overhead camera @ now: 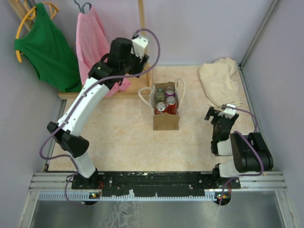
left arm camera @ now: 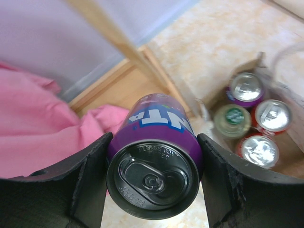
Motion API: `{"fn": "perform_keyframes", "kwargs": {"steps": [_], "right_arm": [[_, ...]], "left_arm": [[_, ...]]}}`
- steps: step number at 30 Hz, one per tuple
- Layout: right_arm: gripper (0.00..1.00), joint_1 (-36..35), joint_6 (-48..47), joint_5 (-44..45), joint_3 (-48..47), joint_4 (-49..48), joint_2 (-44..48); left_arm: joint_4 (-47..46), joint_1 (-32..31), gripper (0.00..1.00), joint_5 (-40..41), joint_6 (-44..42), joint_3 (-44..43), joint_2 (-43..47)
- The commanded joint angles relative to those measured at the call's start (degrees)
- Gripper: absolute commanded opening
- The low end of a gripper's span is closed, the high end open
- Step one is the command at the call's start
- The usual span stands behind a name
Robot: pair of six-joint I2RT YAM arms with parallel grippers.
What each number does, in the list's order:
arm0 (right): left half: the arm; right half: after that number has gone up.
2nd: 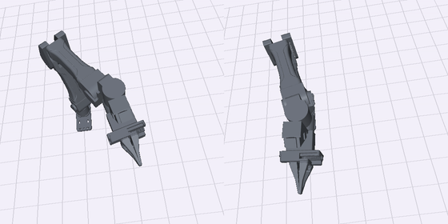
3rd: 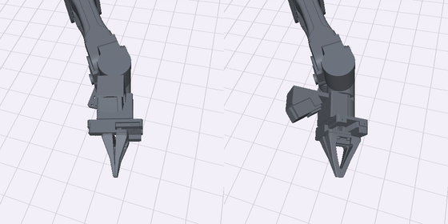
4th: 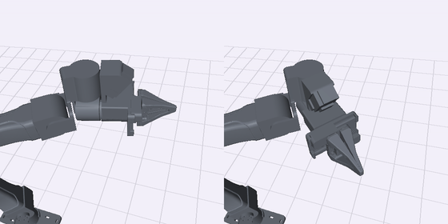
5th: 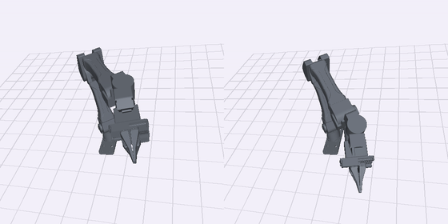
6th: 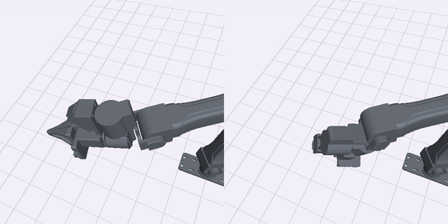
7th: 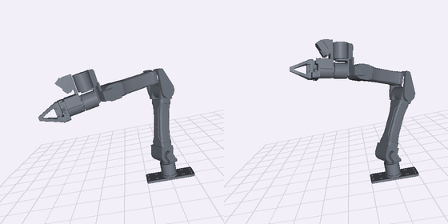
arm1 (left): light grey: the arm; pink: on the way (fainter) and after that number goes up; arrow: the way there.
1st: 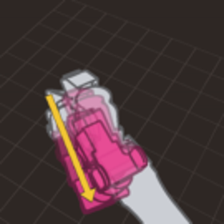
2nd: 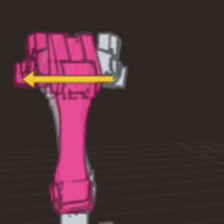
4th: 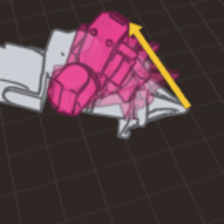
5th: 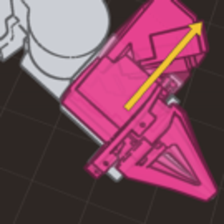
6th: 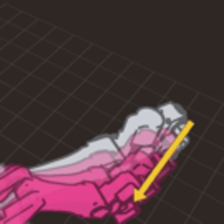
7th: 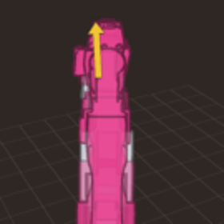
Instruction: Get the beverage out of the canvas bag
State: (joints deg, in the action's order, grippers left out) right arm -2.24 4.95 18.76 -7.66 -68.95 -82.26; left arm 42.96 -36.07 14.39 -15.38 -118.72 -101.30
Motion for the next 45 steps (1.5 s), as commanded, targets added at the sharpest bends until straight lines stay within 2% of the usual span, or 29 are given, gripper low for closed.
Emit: {"fn": "perform_keyframes", "kwargs": {"steps": [1, 9, 20, 31, 37, 42, 45], "right_arm": [[0.99, -0.4, -0.7, 0.9, -1.7, -2.4, -0.4], [0.99, -0.4, -0.7, 0.9, -1.7, -2.4, -0.4], [0.99, -0.4, -0.7, 0.9, -1.7, -2.3, -0.4], [0.99, -0.3, -0.7, 0.9, -1.7, -2.4, -0.3], [0.99, -0.4, -0.7, 0.9, -1.7, -2.4, -0.3], [0.99, -0.4, -0.7, 0.9, -1.7, -2.4, -0.4], [0.99, -0.4, -0.7, 0.9, -1.7, -2.4, -0.4]], "left_arm": [[-5.4, 4.0, 0.0, 1.3, 2.5, 2.4, 3.0], [-6.4, 10.3, 0.0, -4.9, 8.4, 13.5, 2.8], [-9.6, 11.9, 0.0, -12.4, 14.5, 24.5, -1.0], [-11.2, 11.9, 0.0, -15.2, 16.7, 27.6, -7.4], [-16.4, 11.9, 0.0, -17.5, 17.2, 31.2, -7.2], [-15.8, 11.9, 0.0, -17.7, 17.0, 31.1, -7.9], [-14.5, 11.8, 0.24, -17.7, 17.2, 31.0, -8.2]]}}
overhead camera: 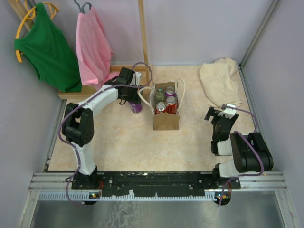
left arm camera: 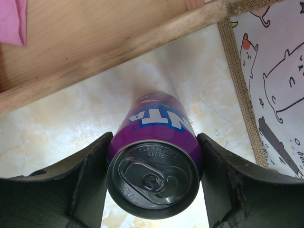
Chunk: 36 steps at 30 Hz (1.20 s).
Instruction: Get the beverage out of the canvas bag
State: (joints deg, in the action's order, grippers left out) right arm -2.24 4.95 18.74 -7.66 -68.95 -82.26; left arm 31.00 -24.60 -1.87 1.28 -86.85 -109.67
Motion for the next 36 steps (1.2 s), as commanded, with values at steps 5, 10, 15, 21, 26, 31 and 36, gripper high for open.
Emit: {"fn": "perform_keyframes", "kwargs": {"steps": [5, 10, 15, 21, 26, 31, 36], "right_arm": [[0.99, -0.4, -0.7, 0.9, -1.7, -2.4, -0.3], [0.99, -0.4, -0.7, 0.9, -1.7, -2.4, -0.4], [0.99, -0.4, -0.7, 0.9, -1.7, -2.3, -0.4], [0.99, -0.4, -0.7, 0.9, -1.7, -2.4, -0.4], [0.99, -0.4, -0.7, 0.9, -1.7, -2.3, -0.3], [0.99, -0.4, -0.7, 0.9, -1.7, -2.4, -0.4], [0.99, -0.4, -0.7, 0.9, -1.7, -2.4, -0.4]], "left_arm": [[-1.6, 0.1, 0.54, -1.4, 0.6, -1.0, 0.0], [-0.6, -0.3, 0.88, -0.9, 0.4, -1.6, -0.3], [-0.6, -0.5, 1.0, -1.2, 0.3, -1.8, -0.4], [0.4, -0.7, 1.0, 1.5, 0.0, -3.6, 0.4], [4.3, -0.7, 1.0, 8.0, -2.1, -12.3, 1.6], [2.6, -0.9, 0.99, 6.2, -5.4, -17.4, 6.5], [-3.6, -2.6, 0.92, -0.2, -10.3, -14.7, 13.9]]}}
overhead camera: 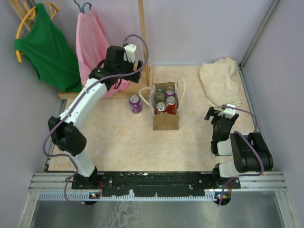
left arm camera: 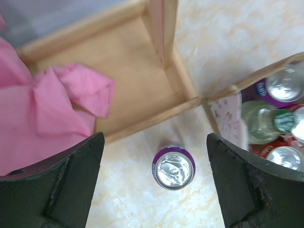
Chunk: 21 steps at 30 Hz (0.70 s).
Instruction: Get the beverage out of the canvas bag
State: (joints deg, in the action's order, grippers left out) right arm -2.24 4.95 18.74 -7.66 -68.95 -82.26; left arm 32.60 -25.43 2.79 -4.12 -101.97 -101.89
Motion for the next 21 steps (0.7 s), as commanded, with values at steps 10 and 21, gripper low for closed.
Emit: {"fn": "perform_keyframes", "kwargs": {"steps": [10, 21], "right_arm": [[0.99, -0.4, -0.7, 0.9, -1.7, -2.4, -0.4], [0.99, -0.4, -0.7, 0.9, -1.7, -2.4, -0.4]], "left_arm": [[-2.4, -17.2, 0.93, -10.3, -17.3, 0.2, 4.7], [0.2, -20.1, 0.94, -3.4, -12.1, 0.8, -5.3]]}}
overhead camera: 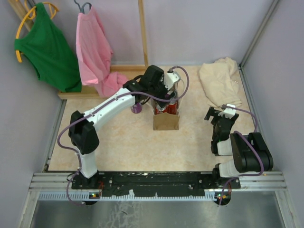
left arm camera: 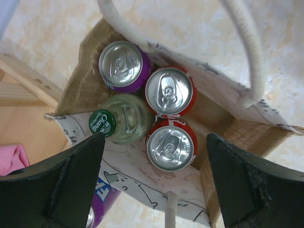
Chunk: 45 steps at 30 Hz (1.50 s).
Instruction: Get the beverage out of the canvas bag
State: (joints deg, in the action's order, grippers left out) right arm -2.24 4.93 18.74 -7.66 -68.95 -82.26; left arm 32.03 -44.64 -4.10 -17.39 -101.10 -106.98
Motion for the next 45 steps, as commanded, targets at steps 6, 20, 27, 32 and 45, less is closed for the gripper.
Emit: {"fn": "perform_keyframes", "kwargs": {"steps": [6, 20, 27, 32, 45], "right_arm": [[0.99, -0.4, -0.7, 0.9, -1.7, -2.4, -0.4], [0.99, -0.4, -0.7, 0.9, -1.7, -2.4, -0.4], [0.99, -0.4, -0.7, 0.9, -1.7, -2.4, -0.4], [0.99, -0.4, -0.7, 0.9, -1.7, -2.4, -0.3], [0.99, -0.4, -0.7, 0.9, -1.7, -2.4, -0.4]], "left_arm": [[2.0, -2.1, 0.98, 6.2, 2.3, 0.3, -2.2], [6.5, -2.5, 1.0, 10.3, 9.0, 2.4, -3.9], [6.5, -2.5, 1.0, 11.7, 9.8, 2.0, -6.2], [7.3, -2.5, 1.0, 12.4, 10.4, 0.6, -8.7], [5.6, -2.4, 0.99, 10.1, 10.4, 1.3, -11.5]]}}
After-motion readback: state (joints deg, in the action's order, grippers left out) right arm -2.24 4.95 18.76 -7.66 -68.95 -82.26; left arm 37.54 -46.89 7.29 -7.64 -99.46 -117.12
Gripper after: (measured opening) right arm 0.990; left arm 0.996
